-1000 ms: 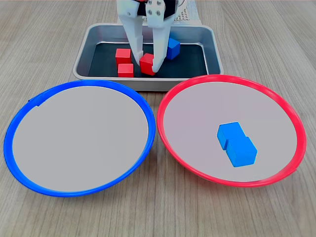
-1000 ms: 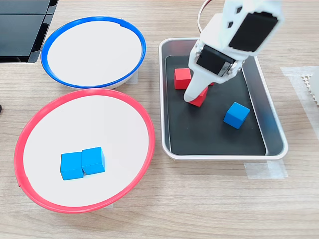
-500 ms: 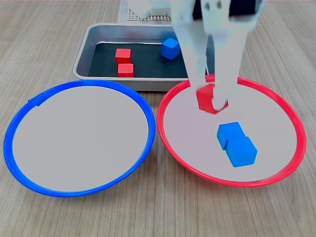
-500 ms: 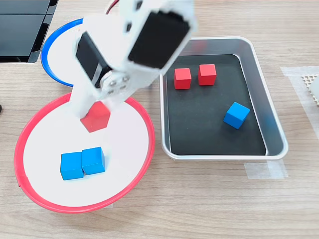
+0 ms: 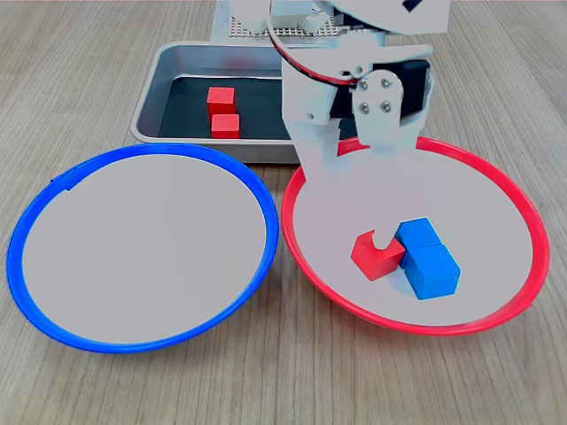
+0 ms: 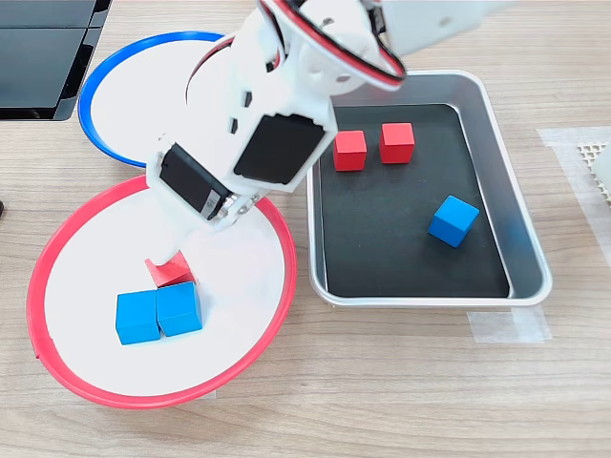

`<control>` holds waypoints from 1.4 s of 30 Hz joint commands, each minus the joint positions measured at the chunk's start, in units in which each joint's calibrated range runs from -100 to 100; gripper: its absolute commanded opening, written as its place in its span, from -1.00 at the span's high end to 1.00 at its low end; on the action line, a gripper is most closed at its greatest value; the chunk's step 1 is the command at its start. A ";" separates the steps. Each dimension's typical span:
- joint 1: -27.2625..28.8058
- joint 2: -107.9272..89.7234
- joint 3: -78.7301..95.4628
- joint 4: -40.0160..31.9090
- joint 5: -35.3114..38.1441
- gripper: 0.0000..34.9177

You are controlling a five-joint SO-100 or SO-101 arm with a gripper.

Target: Resolve any anomalies and move all blocks to matching dishes

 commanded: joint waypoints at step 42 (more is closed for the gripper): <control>-7.01 3.89 -1.40 -8.79 13.48 0.20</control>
